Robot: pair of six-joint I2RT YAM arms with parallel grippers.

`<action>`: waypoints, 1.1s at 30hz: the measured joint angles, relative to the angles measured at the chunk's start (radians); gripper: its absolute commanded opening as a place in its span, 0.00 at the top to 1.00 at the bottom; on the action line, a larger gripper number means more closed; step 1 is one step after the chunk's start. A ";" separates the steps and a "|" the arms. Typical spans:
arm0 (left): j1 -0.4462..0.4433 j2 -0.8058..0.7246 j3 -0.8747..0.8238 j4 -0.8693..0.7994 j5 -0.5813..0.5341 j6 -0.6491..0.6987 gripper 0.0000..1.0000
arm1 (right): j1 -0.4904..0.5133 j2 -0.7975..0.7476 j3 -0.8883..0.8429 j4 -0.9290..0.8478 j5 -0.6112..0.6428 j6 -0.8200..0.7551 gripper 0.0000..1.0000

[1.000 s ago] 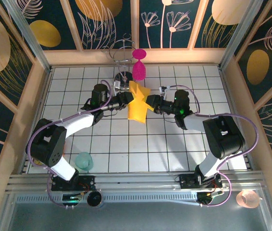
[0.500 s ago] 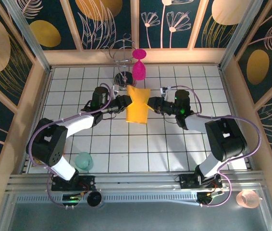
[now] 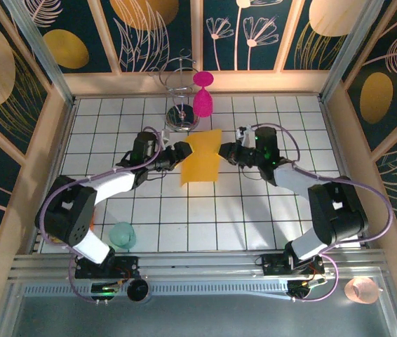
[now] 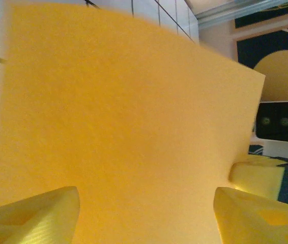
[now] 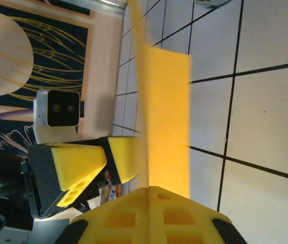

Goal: Fold a paper plane with a square sheet of paper (pick it up from the middle)
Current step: First fold in half a square sheet of paper at the center of the table.

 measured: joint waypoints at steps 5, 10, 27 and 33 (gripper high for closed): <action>0.014 -0.105 -0.013 -0.055 -0.061 0.056 0.02 | -0.014 -0.065 0.141 -0.247 0.043 -0.103 1.00; 0.027 -0.164 -0.043 -0.083 -0.114 0.103 0.01 | 0.025 -0.087 0.263 -0.403 0.087 -0.154 1.00; 0.036 -0.181 -0.148 -0.127 -0.137 0.135 0.11 | 0.148 0.202 0.170 -0.117 0.073 0.099 1.00; 0.036 -0.103 -0.149 -0.094 -0.094 0.113 0.21 | 0.101 0.300 0.161 -0.039 0.050 0.111 1.00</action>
